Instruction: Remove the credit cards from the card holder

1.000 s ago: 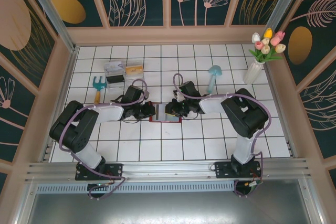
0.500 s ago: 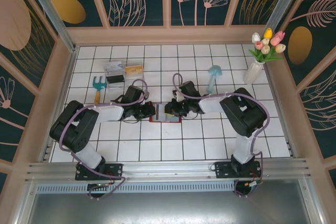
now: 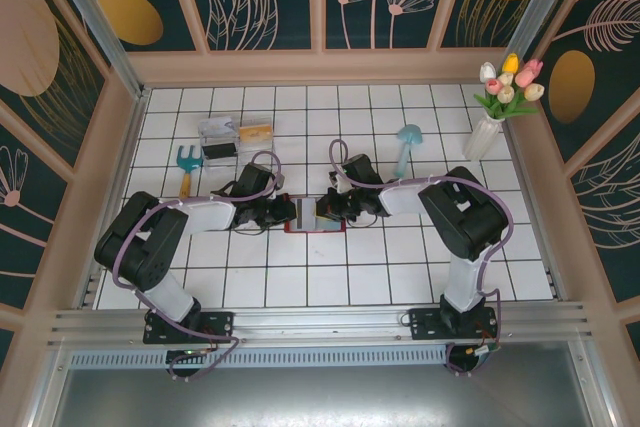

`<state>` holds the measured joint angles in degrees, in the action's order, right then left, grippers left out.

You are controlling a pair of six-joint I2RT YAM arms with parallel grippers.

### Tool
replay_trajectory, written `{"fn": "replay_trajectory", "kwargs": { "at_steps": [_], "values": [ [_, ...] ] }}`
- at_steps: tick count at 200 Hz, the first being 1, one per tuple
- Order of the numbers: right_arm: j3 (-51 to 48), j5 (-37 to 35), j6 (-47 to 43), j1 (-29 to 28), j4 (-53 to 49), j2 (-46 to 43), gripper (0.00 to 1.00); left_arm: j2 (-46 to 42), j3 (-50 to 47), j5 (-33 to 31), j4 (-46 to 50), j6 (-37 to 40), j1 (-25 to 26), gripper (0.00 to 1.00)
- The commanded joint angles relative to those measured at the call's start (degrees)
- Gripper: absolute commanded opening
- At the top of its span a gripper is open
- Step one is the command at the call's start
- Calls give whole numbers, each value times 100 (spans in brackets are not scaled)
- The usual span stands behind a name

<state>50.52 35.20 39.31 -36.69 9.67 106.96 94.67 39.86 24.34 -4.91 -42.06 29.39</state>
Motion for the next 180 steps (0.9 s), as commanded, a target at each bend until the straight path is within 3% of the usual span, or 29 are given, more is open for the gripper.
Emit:
{"fn": "replay_trajectory", "kwargs": {
  "at_steps": [1,104,180],
  "values": [
    [-60,-205,-217,91,-295,-105,5,47,-82,-320,375,114,41,7],
    [-149,-198,-323,172,-515,-328,5,16,32,-341,475,170,40,3],
    [-249,63,-248,243,-101,-333,20,-440,658,125,443,179,36,4]
  ]
}}
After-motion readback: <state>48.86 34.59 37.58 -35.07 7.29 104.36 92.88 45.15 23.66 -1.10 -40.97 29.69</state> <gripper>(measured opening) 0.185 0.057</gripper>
